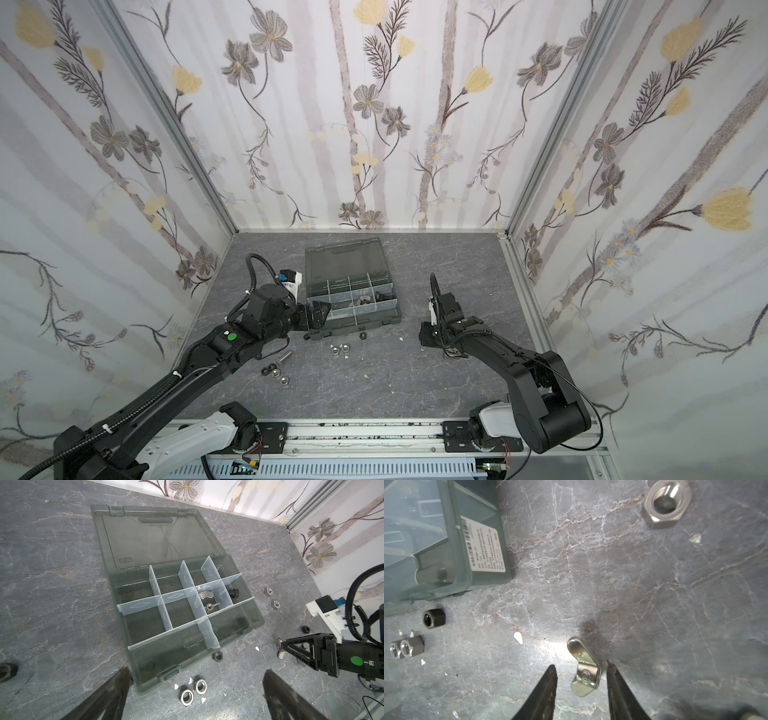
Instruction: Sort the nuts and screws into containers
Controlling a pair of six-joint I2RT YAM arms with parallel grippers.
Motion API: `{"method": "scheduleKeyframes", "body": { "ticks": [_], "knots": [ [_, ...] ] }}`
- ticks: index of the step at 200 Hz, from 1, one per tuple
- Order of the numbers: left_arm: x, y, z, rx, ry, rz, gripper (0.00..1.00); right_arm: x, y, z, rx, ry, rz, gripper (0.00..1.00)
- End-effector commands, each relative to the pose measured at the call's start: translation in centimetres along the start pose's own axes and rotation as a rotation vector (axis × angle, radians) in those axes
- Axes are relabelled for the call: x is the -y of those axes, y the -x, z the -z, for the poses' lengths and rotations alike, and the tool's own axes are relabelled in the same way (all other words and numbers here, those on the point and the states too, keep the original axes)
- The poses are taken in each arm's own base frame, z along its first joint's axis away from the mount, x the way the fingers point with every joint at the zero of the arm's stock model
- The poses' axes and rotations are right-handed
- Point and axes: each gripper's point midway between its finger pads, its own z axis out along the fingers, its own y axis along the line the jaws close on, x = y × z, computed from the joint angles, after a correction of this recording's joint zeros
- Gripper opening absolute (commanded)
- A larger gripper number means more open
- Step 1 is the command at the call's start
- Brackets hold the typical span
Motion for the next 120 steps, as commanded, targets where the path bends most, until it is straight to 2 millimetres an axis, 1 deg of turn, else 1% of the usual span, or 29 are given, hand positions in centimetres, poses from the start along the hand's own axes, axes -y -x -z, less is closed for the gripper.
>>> {"method": "scheduleKeyframes", "body": {
  "ticks": [1,65,92,120],
  "knots": [
    [0.3,0.8,0.3,0.025,-0.009,-0.001,1.00,0.7,-0.1,-0.1,0.008,-0.073,-0.006,0.41],
    [0.3,0.7,0.3,0.024,-0.011,-0.004,1.00,0.6,-0.8,-1.0,-0.003,-0.124,0.014,0.39],
    [0.4,0.7,0.4,0.027,-0.015,-0.008,1.00,0.8,-1.1,-1.4,-0.009,-0.144,0.023,0.35],
    [0.3,0.6,0.4,0.027,-0.014,-0.007,1.00,0.9,-1.0,-1.5,-0.006,-0.159,0.029,0.26]
  ]
}}
